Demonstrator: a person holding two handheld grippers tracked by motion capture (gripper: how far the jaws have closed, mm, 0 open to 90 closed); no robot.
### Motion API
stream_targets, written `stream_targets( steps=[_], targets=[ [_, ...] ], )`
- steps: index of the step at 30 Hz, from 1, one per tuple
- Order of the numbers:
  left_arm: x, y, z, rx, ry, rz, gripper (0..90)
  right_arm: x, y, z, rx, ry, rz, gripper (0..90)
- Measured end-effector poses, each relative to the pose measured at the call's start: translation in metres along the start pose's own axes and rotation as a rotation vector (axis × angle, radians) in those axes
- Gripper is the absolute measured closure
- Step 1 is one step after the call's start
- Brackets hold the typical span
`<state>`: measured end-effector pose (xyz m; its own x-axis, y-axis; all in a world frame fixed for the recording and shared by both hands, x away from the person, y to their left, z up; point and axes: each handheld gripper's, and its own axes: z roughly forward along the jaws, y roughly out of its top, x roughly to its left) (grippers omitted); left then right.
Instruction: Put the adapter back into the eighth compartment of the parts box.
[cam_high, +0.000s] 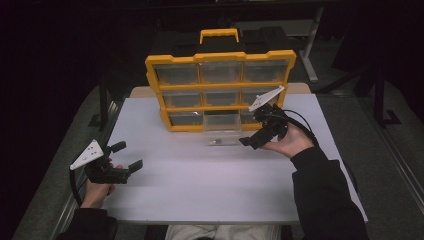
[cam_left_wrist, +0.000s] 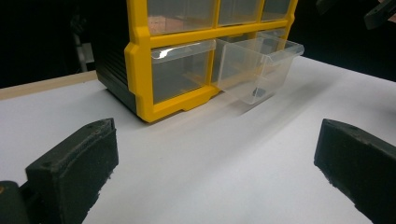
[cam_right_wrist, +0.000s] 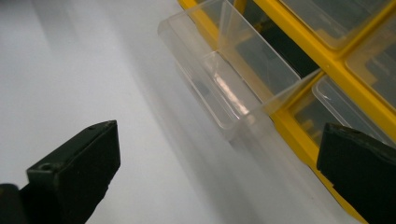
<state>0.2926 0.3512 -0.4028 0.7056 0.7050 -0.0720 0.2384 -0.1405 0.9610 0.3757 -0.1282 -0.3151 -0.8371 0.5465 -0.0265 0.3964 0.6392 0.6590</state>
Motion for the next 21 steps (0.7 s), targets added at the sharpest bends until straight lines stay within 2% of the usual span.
stream_targets(
  steps=[8, 21],
  targets=[
    [0.000, 0.000, 0.000, 0.002, 0.002, 0.000, 0.0, -0.005, -0.015, -0.004, -0.003, -0.003, 0.032, 0.0],
    [0.000, -0.001, 0.000, 0.004, 0.004, -0.001, 0.0, -0.009, -0.040, -0.015, -0.049, -0.024, 0.068, 0.0]
  ],
)
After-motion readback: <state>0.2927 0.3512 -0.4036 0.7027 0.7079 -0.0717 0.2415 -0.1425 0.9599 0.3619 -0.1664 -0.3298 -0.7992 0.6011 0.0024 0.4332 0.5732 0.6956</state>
